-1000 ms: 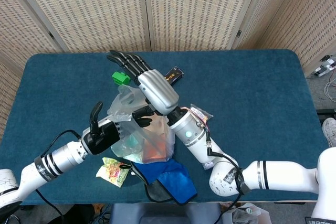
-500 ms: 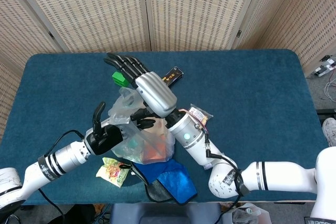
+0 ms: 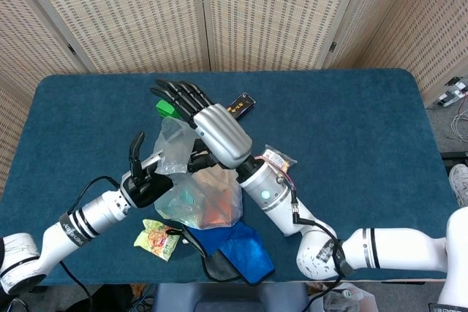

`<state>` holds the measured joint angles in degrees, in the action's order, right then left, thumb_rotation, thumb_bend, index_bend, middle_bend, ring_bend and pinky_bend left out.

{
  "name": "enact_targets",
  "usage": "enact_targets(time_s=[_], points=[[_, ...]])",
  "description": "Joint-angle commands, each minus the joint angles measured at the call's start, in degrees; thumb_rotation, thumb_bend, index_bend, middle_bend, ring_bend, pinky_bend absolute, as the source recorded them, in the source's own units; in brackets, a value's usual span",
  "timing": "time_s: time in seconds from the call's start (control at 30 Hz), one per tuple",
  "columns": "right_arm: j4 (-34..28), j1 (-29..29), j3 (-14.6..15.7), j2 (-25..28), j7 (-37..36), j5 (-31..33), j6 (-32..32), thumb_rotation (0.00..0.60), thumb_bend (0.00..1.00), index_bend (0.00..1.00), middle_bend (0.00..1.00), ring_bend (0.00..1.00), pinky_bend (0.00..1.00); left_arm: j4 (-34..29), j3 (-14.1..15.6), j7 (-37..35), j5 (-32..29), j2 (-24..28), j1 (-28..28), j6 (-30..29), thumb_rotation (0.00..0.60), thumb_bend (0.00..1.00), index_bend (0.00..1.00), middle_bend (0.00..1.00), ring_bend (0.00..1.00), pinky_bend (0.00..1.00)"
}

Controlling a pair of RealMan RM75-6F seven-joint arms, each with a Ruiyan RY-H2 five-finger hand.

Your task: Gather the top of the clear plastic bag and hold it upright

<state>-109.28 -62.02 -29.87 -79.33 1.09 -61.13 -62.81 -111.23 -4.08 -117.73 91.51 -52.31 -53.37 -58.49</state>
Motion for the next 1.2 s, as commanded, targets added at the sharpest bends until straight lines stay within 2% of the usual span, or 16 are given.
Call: enact_targets(time_s=[0.03, 0.27, 0.53, 0.73, 0.9, 1.13, 1.2], points=[[-0.9, 0.7, 0.7, 1.3, 1.3, -0.5, -0.1, 0.6, 0.0, 0.0, 0.0, 0.0, 0.0, -0.2, -0.9, 1.8, -1.5, -0.5, 0.8, -0.1, 0.0, 0.0, 0.13, 0.11, 0.08, 0.0], [-2.9, 3.1, 2.6, 4.8, 4.7, -1.2, -0.9, 0.6, 0.0, 0.0, 0.0, 0.0, 0.0, -1.1, -2.3, 3.6, -3.4, -1.0, 2.4, -0.2, 0.0, 0.0, 0.13, 0.11, 0.08, 0.0], [-3.4, 5.0, 4.2, 6.4, 8.8, -3.1, -3.2, 0.6, 0.0, 0.0, 0.0, 0.0, 0.0, -1.5, -3.3, 2.9, -2.4, -0.9, 3.4, -0.1, 0.0, 0.0, 0.13, 0.11, 0.08, 0.0], [-4.9, 7.3, 4.9, 8.1, 7.9, -5.1, -4.7, 0.6, 0.0, 0.0, 0.0, 0.0, 0.0, -1.4, -3.7, 2.4, -1.9, -0.5, 4.4, -0.5, 0.0, 0.0, 0.13, 0.11, 0.08, 0.0], [-7.5, 11.6, 5.8, 12.7, 5.4, -8.2, -6.7, 0.6, 0.0, 0.0, 0.0, 0.0, 0.0, -2.4, -4.2, 0.6, -2.8, 0.6, 5.1, 0.1, 0.0, 0.0, 0.13, 0.11, 0.09, 0.01], [-9.3, 19.5, 9.0, 19.5, -0.3, -13.9, -9.9, 0.6, 0.0, 0.0, 0.0, 0.0, 0.0, -3.5, -5.4, -2.2, -3.9, 2.8, 5.8, 1.2, 0.0, 0.0, 0.13, 0.11, 0.11, 0.13], [-9.0, 21.1, 9.9, 20.7, -1.4, -14.9, -10.4, 0.6, 0.0, 0.0, 0.0, 0.0, 0.0, -3.9, -5.7, -4.2, -4.0, 3.4, 5.9, 1.6, 0.032, 0.0, 0.13, 0.12, 0.12, 0.18]])
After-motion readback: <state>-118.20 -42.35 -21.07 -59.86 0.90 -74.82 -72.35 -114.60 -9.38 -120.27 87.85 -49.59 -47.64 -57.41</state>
